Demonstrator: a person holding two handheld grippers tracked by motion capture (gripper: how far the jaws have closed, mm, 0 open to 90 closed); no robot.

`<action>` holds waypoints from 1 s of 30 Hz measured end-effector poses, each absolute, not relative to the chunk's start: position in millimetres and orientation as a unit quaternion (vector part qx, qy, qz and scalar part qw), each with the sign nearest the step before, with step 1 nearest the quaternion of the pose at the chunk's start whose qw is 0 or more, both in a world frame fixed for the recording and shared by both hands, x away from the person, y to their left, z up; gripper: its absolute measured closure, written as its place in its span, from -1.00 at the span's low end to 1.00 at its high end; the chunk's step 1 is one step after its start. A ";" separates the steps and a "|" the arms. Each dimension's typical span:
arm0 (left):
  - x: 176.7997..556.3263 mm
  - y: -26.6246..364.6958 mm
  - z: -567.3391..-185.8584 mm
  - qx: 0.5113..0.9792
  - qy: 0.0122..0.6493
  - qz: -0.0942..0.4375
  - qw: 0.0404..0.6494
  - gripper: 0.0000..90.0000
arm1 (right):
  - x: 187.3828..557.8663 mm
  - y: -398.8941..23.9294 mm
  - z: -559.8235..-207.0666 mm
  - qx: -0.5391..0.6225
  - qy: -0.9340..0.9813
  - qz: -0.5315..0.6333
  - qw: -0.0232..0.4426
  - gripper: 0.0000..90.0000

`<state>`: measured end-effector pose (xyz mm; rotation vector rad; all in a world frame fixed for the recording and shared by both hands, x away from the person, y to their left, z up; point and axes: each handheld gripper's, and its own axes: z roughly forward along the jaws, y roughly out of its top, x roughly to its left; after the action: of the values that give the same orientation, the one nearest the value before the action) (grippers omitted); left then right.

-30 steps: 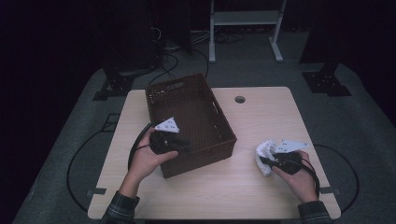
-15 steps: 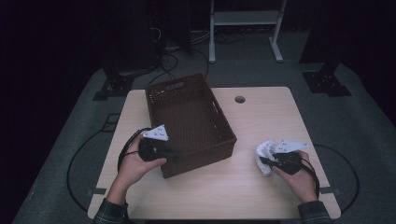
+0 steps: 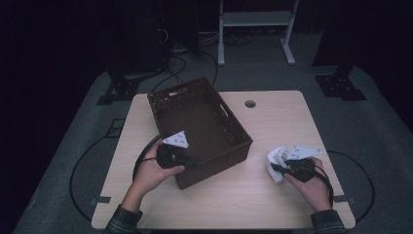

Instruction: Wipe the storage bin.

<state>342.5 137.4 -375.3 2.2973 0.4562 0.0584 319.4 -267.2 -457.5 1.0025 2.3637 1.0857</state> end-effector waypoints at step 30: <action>352.8 79.7 -395.5 0.879 0.189 0.034 0.436 0.62 | 320.0 -268.4 -458.5 0.354 0.836 0.382 0.175 0.70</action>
<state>352.8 79.7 -395.5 2.1872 0.4697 0.0844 320.0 -268.4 -458.5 1.0033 2.3676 1.0815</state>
